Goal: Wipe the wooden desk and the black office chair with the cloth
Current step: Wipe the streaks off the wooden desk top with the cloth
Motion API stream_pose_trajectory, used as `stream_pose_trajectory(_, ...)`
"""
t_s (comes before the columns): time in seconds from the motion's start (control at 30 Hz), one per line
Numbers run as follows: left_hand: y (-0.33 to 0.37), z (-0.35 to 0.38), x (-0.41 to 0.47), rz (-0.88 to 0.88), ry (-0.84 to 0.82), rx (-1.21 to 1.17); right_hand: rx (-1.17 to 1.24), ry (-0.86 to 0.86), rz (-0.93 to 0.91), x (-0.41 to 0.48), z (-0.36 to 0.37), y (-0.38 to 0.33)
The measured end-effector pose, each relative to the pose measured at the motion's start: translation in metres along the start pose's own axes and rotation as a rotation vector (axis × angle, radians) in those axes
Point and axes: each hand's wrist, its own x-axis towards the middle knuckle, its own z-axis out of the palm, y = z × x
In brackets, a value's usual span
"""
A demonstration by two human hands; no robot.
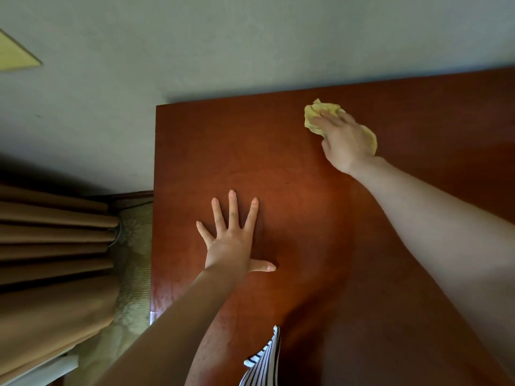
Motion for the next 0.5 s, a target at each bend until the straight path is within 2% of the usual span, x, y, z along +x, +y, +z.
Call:
stream_pose_trajectory(0.13,0.001,-0.001,0.001,0.000,-0.012,0.002,0.060,-0.024,-0.022,0.025,0.006,-0.036)
stream_pose_trajectory(0.23,0.000,-0.003,0.001,-0.010,-0.028,0.004,0.087,-0.061,-0.135,0.025,0.012,-0.065)
stream_pose_trajectory(0.33,0.001,-0.005,0.000,-0.019,-0.047,0.004,0.108,-0.086,-0.263,0.001,0.021,-0.086)
stream_pose_trajectory(0.5,0.001,-0.009,-0.001,-0.028,-0.046,0.008,0.172,-0.097,-0.368,-0.060,0.031,-0.092)
